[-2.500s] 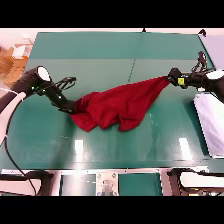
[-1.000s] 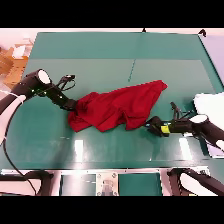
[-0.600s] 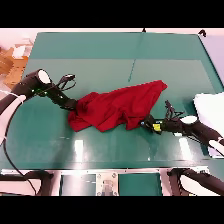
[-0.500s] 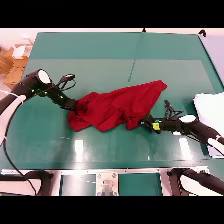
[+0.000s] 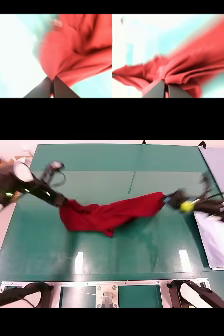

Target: Fold the shirts.

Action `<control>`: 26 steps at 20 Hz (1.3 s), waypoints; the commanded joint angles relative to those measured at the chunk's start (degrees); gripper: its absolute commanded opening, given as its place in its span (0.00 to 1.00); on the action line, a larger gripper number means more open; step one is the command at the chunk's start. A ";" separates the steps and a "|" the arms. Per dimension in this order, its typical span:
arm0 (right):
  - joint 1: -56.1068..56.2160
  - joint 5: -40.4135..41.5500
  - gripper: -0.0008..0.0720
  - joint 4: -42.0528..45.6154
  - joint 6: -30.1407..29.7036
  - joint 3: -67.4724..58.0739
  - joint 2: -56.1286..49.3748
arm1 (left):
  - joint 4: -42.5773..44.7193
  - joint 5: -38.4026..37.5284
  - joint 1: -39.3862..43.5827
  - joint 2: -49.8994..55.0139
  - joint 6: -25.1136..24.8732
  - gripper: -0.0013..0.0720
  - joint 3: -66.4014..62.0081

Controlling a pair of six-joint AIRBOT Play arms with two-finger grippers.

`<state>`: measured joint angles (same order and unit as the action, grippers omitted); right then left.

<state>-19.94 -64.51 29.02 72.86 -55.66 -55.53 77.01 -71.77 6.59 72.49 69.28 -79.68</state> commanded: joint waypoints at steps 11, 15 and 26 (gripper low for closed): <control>-19.91 -1.57 0.03 -0.46 3.65 -53.07 13.51 | 0.48 7.45 -0.02 -27.91 10.84 0.05 -37.81; -19.91 -1.81 0.03 -0.48 3.67 -51.63 13.64 | 0.90 5.90 -0.02 -28.94 10.84 0.05 -37.31; -5.97 9.84 0.03 -1.36 -6.95 -2.62 7.13 | 0.02 12.57 -0.02 -4.46 10.56 0.05 -14.99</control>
<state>-30.28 -61.73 27.97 70.24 -71.70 -45.52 78.00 -63.79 6.59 59.72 80.05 -102.17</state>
